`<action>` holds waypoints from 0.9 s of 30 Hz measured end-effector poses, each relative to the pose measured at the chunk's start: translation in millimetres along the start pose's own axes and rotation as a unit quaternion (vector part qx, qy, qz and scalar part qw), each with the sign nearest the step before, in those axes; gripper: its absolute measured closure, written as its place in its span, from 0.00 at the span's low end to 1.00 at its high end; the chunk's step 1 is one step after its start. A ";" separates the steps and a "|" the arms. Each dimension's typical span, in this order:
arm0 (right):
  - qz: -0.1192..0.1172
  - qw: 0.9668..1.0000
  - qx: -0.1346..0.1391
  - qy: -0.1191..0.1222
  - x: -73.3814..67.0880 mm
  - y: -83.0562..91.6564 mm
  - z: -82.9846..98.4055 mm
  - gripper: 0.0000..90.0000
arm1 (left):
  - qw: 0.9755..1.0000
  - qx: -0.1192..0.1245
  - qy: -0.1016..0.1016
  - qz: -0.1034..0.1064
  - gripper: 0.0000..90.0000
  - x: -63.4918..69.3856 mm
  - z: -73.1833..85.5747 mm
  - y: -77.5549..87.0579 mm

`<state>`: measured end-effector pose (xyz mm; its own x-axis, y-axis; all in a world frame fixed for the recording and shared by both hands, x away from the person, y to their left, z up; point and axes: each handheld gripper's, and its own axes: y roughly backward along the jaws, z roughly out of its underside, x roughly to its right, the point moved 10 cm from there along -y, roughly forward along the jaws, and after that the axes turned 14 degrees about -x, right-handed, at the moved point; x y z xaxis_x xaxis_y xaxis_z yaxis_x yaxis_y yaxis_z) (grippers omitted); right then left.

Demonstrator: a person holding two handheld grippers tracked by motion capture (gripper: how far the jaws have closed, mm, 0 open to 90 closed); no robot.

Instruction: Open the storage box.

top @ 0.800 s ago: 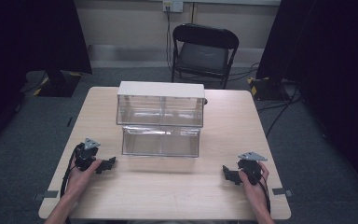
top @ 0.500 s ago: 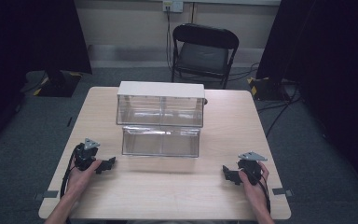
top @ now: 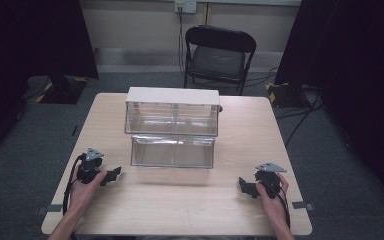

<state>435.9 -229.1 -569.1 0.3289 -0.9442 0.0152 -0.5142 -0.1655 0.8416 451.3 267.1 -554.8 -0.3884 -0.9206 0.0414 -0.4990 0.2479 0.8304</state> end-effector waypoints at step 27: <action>0.000 1.000 0.000 0.000 0.0 0.0 0.0 0.09 | 0.995 0.054 -0.055 0.068 0.21 52.7 -17.1 18.3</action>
<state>435.9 -229.2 -569.1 0.3285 -0.9444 0.0152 -0.5142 -0.1654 0.8415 434.9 217.9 -528.0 -0.5376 -0.8392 0.0826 -0.5139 0.4037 0.7569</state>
